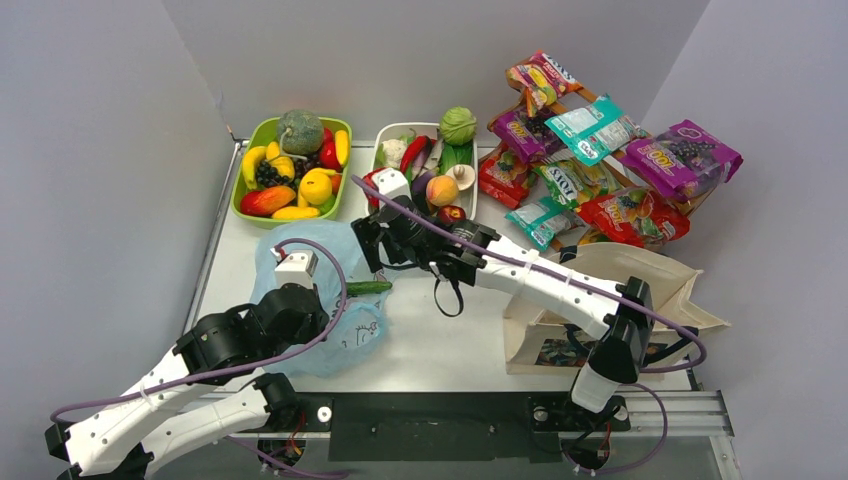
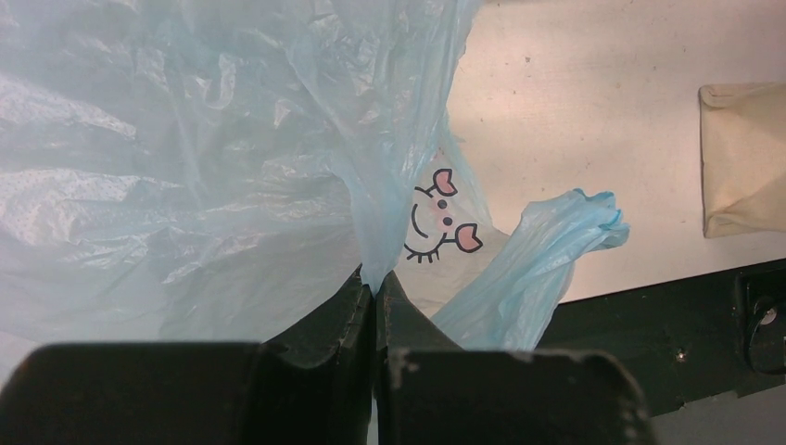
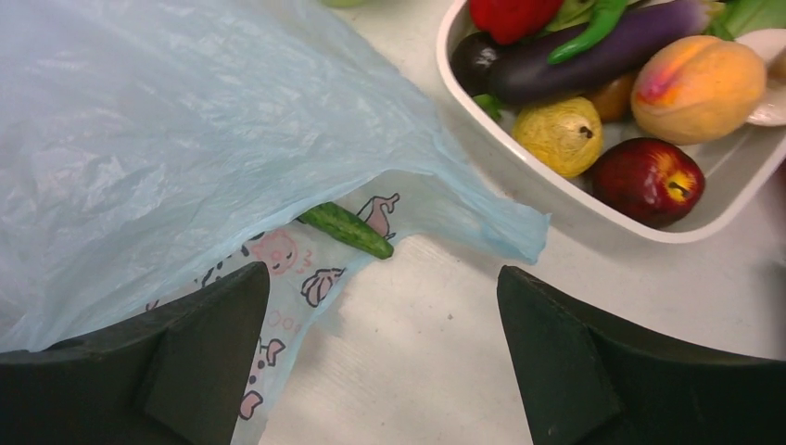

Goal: Place the food into the grocery bag and tie it

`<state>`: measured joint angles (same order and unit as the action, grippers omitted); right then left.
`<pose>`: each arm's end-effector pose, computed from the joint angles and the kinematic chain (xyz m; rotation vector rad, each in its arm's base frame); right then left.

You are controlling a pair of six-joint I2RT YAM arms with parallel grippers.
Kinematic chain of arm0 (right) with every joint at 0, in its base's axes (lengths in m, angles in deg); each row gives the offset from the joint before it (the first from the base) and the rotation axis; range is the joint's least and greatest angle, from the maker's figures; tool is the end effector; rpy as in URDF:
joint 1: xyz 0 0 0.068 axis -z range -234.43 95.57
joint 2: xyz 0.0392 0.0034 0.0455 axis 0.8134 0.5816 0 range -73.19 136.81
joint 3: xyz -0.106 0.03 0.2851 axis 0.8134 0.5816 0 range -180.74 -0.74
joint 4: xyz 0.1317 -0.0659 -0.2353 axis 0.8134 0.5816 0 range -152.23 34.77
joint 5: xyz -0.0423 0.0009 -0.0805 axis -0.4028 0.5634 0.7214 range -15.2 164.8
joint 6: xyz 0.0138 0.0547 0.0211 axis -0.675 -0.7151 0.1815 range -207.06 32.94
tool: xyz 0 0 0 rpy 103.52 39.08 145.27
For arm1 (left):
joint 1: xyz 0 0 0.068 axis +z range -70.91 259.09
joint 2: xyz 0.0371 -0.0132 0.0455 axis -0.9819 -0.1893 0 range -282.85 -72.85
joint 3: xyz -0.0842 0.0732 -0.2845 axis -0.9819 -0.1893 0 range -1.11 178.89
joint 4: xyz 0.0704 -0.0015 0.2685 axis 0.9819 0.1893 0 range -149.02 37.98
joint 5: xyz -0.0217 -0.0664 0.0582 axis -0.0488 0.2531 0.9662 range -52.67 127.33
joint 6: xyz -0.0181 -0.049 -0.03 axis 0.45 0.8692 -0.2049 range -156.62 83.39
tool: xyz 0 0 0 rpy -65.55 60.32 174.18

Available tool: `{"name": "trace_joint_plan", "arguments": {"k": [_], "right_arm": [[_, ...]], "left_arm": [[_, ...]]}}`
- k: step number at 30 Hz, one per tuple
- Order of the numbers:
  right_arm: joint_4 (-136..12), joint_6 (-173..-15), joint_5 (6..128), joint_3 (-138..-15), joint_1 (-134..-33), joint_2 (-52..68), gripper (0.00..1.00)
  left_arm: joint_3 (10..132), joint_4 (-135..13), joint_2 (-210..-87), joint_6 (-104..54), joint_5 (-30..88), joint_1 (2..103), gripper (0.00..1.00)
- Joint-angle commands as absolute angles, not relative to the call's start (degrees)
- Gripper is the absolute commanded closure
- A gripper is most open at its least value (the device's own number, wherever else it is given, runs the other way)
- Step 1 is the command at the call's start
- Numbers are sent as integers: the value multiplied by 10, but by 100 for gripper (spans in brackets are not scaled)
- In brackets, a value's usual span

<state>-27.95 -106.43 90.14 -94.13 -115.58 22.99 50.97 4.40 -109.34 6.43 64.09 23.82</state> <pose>0.2083 0.3537 0.3862 -0.6553 2.1366 0.4881 0.0698 -0.0653 0.3344 0.0353 2.3141 -0.3137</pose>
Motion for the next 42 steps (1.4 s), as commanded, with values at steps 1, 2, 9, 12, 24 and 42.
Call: {"name": "trace_joint_plan", "arguments": {"k": [1,2,9,12,24,42], "right_arm": [[-234,-1106,981,-992,-1133,216,12],[-227,-1112,996,-999,-1120,221,12],[-173,-1179,991,-1031,-1034,247,15],[-162,-1193,977,-1040,-1000,265,15],[-144,-1206,898,-1126,-895,350,15],[-193,-1273,786,-1172,-840,465,13]], "left_arm": [[511,17,-1091,62,646,242,100],[512,17,-1091,61,645,242,100],[511,16,-1086,61,645,243,100],[511,15,-1085,61,645,243,100],[510,13,-1083,58,640,247,100],[509,11,-1071,57,640,255,100]]}}
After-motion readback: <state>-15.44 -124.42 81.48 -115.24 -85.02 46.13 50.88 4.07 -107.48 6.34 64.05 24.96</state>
